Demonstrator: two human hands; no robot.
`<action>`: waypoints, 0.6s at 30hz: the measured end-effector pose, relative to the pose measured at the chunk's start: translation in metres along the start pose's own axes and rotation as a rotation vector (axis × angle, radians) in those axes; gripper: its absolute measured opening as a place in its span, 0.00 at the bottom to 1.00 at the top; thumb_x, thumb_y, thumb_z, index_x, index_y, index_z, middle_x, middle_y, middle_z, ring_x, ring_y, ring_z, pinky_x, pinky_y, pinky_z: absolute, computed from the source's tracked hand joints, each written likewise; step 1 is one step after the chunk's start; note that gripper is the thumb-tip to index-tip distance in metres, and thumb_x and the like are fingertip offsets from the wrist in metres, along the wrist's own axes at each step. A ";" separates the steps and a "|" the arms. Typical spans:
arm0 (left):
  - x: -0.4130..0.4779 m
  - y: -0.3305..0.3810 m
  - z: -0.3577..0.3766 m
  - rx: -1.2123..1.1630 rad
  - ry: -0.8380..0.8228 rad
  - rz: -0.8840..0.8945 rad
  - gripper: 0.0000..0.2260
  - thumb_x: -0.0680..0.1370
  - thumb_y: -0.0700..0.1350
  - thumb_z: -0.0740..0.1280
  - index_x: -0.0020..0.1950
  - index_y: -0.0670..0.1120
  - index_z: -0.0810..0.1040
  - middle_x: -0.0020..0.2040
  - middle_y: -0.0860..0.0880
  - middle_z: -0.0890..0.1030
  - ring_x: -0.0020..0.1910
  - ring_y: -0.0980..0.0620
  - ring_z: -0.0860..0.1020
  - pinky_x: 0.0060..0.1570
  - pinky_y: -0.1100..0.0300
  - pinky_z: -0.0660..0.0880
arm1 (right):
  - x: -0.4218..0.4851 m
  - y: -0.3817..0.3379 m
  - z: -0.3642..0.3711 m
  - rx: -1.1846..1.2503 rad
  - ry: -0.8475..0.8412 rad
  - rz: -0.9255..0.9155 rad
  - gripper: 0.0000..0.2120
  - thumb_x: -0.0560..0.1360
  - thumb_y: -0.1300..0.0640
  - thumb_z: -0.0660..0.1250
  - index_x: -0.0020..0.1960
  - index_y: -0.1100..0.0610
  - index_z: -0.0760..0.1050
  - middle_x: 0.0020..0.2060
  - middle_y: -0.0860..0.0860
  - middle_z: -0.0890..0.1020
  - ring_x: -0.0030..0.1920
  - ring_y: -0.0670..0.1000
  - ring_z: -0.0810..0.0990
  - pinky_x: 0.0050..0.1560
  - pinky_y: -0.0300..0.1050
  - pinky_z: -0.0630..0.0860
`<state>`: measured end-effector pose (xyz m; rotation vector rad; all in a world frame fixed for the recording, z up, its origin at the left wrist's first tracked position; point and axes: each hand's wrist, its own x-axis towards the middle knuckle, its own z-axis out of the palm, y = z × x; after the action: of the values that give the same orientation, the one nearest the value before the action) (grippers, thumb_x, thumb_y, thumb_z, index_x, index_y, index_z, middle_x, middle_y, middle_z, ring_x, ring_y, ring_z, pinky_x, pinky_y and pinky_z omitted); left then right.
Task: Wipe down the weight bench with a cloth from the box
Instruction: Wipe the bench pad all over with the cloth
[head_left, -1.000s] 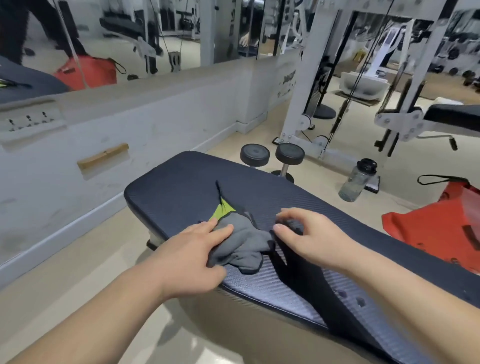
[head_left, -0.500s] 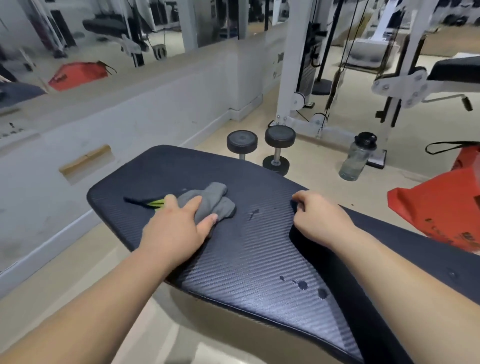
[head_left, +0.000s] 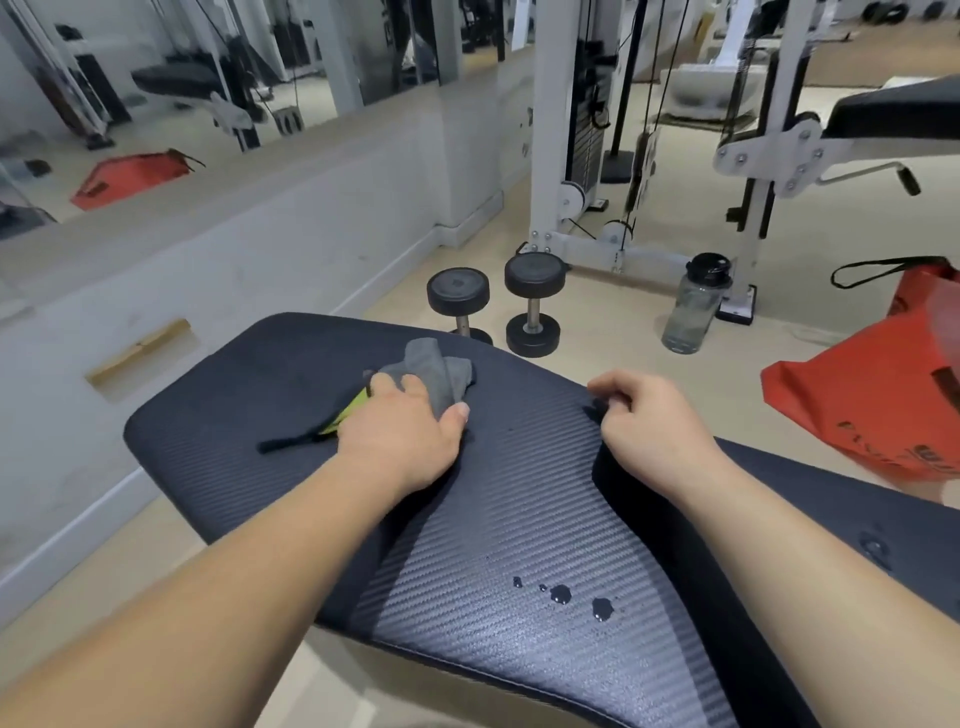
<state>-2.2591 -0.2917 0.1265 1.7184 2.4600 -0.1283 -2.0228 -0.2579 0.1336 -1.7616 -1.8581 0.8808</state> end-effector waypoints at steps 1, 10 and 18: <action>-0.013 0.011 0.002 0.006 0.017 0.073 0.34 0.81 0.67 0.48 0.75 0.44 0.65 0.69 0.37 0.69 0.64 0.38 0.75 0.57 0.47 0.74 | 0.000 0.004 -0.004 -0.032 -0.009 0.004 0.23 0.76 0.66 0.58 0.65 0.50 0.80 0.62 0.48 0.83 0.65 0.54 0.79 0.68 0.52 0.74; 0.013 0.014 -0.009 0.116 0.015 0.009 0.34 0.82 0.66 0.47 0.75 0.42 0.66 0.70 0.38 0.70 0.64 0.36 0.76 0.56 0.46 0.74 | -0.007 0.032 -0.030 -0.114 -0.001 0.005 0.25 0.73 0.67 0.57 0.61 0.48 0.81 0.58 0.50 0.85 0.62 0.55 0.80 0.65 0.54 0.76; -0.036 0.019 -0.003 0.216 0.036 0.384 0.31 0.81 0.69 0.47 0.72 0.49 0.65 0.67 0.44 0.73 0.61 0.41 0.78 0.52 0.47 0.75 | -0.014 0.047 -0.037 -0.206 -0.087 -0.061 0.21 0.79 0.64 0.58 0.66 0.51 0.79 0.65 0.50 0.82 0.67 0.55 0.77 0.67 0.50 0.74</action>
<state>-2.2290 -0.3181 0.1357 2.2648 2.1526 -0.3325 -1.9623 -0.2663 0.1284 -1.7991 -2.1133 0.7780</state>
